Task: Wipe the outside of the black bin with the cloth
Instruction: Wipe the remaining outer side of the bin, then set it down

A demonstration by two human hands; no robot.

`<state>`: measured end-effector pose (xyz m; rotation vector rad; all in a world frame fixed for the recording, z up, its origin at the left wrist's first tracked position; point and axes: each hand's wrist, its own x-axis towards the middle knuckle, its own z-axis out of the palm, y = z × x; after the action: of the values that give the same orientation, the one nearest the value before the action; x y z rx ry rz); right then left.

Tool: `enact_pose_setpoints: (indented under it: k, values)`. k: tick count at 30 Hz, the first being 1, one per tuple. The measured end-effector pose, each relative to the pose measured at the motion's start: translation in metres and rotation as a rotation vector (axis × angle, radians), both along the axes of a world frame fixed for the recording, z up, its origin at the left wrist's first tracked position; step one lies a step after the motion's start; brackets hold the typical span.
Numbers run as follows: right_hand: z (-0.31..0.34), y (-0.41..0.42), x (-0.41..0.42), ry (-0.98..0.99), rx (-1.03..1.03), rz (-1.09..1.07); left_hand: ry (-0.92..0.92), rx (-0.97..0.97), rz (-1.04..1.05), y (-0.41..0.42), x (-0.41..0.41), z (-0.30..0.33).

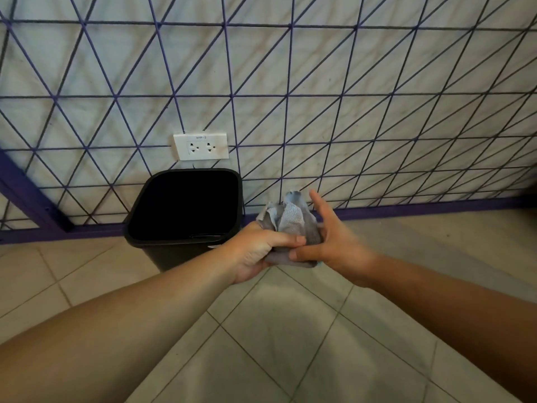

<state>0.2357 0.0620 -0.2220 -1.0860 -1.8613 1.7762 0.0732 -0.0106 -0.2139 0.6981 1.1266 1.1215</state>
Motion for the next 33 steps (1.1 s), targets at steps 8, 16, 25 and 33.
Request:
enact_pose_setpoints:
  k: [8, 16, 25, 33]
  values:
    - [-0.044, 0.006, 0.021, 0.094, -0.474, -0.112, 0.033, -0.218, 0.165, -0.003, 0.016, -0.041]
    - [-0.072, 0.025, 0.019, 0.026, -0.524, -0.293, 0.184, -0.354, 0.186, 0.008, 0.021, -0.076]
    - [-0.125, 0.085, 0.005, -0.163, -0.293, -0.384, 0.408, -0.327, 0.295, 0.063, 0.017, -0.128]
    - [-0.187, 0.14, -0.015, -0.196, -0.128, -0.432, 0.628, -0.37, 0.378, 0.124, 0.002, -0.171]
